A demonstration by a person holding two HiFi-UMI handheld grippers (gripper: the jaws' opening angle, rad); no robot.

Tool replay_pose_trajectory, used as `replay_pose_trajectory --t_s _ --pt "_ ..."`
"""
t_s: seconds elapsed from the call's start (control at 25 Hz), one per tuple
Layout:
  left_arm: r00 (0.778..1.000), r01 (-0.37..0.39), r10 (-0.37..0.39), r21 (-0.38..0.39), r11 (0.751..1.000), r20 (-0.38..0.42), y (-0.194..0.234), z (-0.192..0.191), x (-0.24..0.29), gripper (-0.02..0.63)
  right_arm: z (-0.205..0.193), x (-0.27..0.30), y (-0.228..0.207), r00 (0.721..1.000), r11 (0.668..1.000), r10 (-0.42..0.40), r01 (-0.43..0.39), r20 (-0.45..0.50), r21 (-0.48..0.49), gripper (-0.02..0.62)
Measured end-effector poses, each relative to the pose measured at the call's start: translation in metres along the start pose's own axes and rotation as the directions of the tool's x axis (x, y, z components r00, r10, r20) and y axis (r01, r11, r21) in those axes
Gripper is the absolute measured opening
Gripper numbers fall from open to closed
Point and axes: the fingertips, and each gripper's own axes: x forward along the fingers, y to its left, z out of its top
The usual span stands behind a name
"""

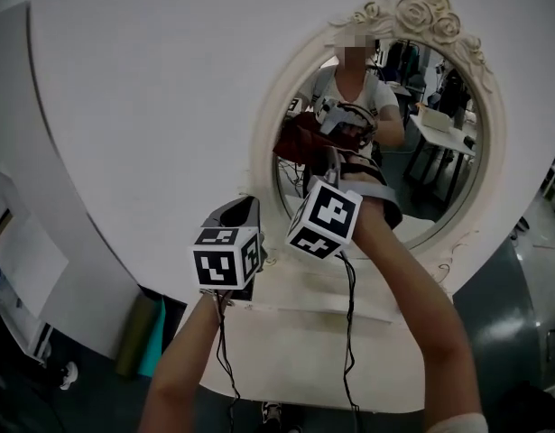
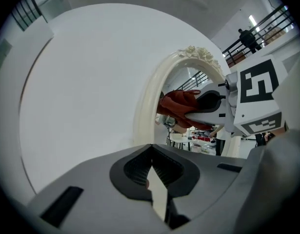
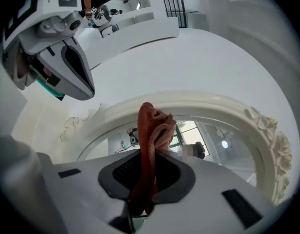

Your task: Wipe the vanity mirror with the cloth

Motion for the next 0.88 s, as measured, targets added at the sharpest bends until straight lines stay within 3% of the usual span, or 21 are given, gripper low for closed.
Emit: replay_pose_trajectory --t_s 0.28,0.52,0.76,0.88 --pt "0.995 -0.006 -0.002 -0.078 0.997 -0.103 0.009 -0.081 0.004 0.011 -0.024 0.020 0.109 0.985 0.985 0.167 -0.168 -0.033 -0.036 0.062" --pt "0.985 -0.010 -0.007 -0.094 0.996 -0.171 0.012 -0.128 -0.003 0.011 -0.056 0.027 0.193 0.952 0.954 0.296 -0.298 -0.083 -0.014 0.063" --pt "0.982 0.002 -0.019 -0.089 0.996 -0.186 0.003 -0.137 -0.007 0.011 -0.079 0.024 0.225 0.929 0.934 0.358 -0.356 -0.096 0.035 0.061" --pt "0.986 0.020 -0.033 -0.081 0.997 -0.166 -0.007 -0.123 -0.004 0.011 -0.080 0.016 0.199 0.945 0.946 0.321 -0.316 -0.059 0.073 0.063"
